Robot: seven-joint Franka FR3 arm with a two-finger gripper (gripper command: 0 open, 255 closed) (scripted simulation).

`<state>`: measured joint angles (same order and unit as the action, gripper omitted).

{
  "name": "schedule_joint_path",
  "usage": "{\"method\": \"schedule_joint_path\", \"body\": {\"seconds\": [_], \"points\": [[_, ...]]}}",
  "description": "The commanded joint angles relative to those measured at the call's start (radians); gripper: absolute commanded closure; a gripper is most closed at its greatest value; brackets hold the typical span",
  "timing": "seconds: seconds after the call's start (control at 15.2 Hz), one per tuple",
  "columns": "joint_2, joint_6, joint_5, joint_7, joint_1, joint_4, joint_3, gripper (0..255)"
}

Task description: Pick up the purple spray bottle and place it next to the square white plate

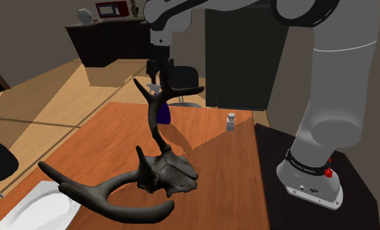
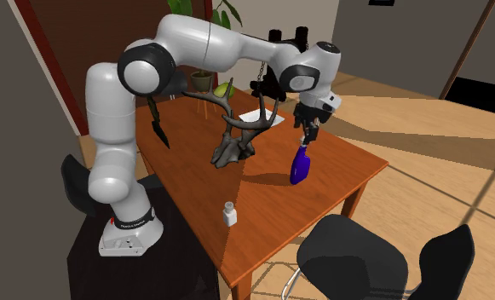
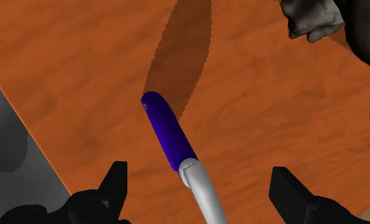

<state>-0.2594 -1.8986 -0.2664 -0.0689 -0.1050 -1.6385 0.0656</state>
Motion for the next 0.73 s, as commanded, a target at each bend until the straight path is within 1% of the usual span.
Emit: {"method": "schedule_joint_path", "body": {"seconds": [0.0,0.33,0.66], "points": [[-0.011,-0.025,-0.003,-0.001,-0.004,-0.011,-0.003,0],[-0.025,-0.08,-0.009,-0.005,-0.011,-0.052,-0.008,0],[-0.025,-0.08,-0.009,-0.005,-0.011,-0.052,-0.008,0]]}}
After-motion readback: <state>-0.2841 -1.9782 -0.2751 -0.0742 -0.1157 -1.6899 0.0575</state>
